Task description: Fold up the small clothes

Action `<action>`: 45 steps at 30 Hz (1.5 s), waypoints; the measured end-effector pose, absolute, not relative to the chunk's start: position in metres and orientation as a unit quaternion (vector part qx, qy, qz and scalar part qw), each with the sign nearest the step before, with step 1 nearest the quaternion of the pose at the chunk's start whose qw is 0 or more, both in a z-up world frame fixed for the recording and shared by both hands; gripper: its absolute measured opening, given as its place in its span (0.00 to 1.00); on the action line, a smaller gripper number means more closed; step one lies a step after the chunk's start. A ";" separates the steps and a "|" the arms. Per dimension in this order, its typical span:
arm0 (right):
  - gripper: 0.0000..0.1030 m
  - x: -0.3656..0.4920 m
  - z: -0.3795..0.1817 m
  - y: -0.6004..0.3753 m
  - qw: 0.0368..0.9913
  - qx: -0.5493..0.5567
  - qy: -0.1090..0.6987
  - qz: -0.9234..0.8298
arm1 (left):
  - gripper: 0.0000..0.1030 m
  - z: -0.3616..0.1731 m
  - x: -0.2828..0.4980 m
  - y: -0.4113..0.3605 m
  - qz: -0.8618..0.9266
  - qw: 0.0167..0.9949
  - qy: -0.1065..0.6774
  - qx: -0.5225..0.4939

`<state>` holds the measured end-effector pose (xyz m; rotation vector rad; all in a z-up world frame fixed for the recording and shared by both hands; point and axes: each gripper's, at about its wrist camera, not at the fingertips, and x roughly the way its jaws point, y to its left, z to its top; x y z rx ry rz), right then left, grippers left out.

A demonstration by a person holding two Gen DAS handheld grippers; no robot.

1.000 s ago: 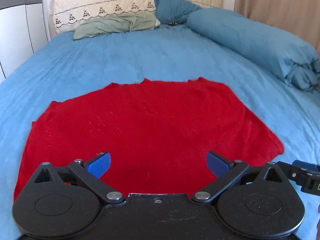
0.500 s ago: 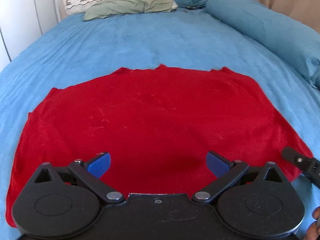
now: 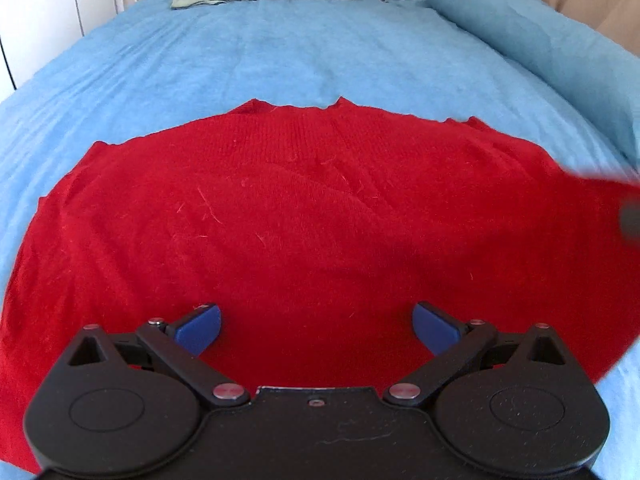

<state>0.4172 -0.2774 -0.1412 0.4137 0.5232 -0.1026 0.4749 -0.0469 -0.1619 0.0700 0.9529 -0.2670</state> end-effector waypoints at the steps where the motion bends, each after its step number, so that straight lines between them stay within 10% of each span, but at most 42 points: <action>1: 0.22 0.428 -0.122 -0.260 0.948 0.191 0.252 -0.023 | 0.99 -0.158 0.474 -0.039 -0.130 0.879 0.457 0.033; 7: 0.22 0.469 -0.075 -0.132 0.937 0.118 0.241 0.225 | 0.98 -0.143 0.455 0.057 -0.103 0.885 0.454 0.027; 16: 0.22 0.496 -0.180 -0.007 0.863 0.017 0.377 0.337 | 0.98 -0.169 0.403 0.139 -0.120 0.890 0.441 -0.004; 18: 0.28 0.493 -0.174 -0.007 0.866 0.012 0.370 0.335 | 0.98 -0.165 0.397 0.136 -0.123 0.893 0.433 0.006; 22: 0.84 0.471 -0.141 -0.026 0.883 -0.001 0.323 0.341 | 0.98 -0.148 0.382 0.134 -0.151 0.907 0.394 -0.002; 27: 0.91 0.438 -0.116 -0.085 0.927 -0.007 0.278 0.251 | 0.93 -0.145 0.381 0.131 -0.185 0.904 0.384 -0.033; 40: 0.90 0.373 -0.209 -0.119 0.936 -0.040 0.318 0.147 | 0.50 -0.154 0.404 0.157 -0.138 0.893 0.401 -0.153; 45: 0.77 0.387 -0.221 -0.115 0.947 -0.013 0.306 0.097 | 0.14 -0.150 0.411 0.158 -0.126 0.890 0.406 -0.163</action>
